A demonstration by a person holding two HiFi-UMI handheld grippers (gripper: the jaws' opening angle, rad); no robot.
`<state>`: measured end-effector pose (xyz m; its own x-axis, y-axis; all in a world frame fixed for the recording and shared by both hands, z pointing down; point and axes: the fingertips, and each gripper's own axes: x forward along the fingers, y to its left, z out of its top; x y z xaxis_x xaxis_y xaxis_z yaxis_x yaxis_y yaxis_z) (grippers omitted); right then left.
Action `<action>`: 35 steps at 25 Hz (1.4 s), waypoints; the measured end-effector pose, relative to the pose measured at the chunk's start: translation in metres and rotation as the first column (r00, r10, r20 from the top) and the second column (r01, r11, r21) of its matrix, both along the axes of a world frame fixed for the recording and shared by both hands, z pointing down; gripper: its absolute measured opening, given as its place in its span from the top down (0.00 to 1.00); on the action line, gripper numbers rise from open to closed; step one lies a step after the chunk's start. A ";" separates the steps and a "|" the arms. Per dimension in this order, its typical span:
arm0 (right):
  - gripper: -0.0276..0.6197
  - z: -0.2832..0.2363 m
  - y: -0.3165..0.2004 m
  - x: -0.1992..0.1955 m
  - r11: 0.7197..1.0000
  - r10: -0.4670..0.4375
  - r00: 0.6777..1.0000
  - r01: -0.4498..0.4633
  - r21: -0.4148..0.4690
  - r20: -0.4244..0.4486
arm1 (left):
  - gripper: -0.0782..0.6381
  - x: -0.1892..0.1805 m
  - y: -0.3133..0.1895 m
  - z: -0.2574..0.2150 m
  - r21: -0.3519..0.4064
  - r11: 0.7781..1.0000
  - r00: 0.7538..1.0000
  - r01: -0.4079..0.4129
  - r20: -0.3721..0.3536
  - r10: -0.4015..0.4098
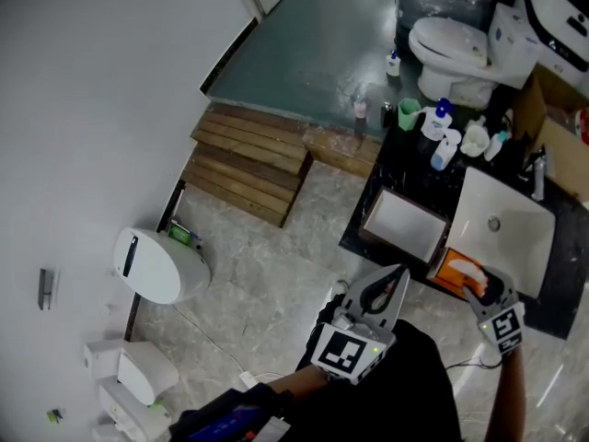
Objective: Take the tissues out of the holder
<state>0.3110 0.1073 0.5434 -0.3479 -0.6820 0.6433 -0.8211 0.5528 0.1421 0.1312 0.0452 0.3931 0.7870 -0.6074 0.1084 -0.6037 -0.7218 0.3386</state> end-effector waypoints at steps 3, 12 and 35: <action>0.66 -0.010 -0.003 -0.004 0.998 0.053 0.998 -0.054 0.034 0.026 | 0.90 0.002 -0.001 -0.001 0.000 1.000 1.000 -0.022 -0.001 0.022; 0.66 -0.080 -0.019 -0.029 0.938 0.231 0.957 -0.267 0.221 0.176 | 0.90 0.007 -0.010 -0.010 -0.012 0.996 0.996 -0.090 -0.019 0.089; 0.66 -0.172 -0.029 -0.071 0.731 0.362 0.831 -0.534 0.426 0.422 | 0.90 0.012 -0.014 -0.027 0.071 0.973 0.975 -0.220 -0.014 0.222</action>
<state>0.2398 0.0786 0.3711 -0.0242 -0.9967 0.0780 -0.9997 0.0245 0.0027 0.1431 0.0309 0.3661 0.9042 -0.4237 0.0539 -0.4198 -0.8583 0.2950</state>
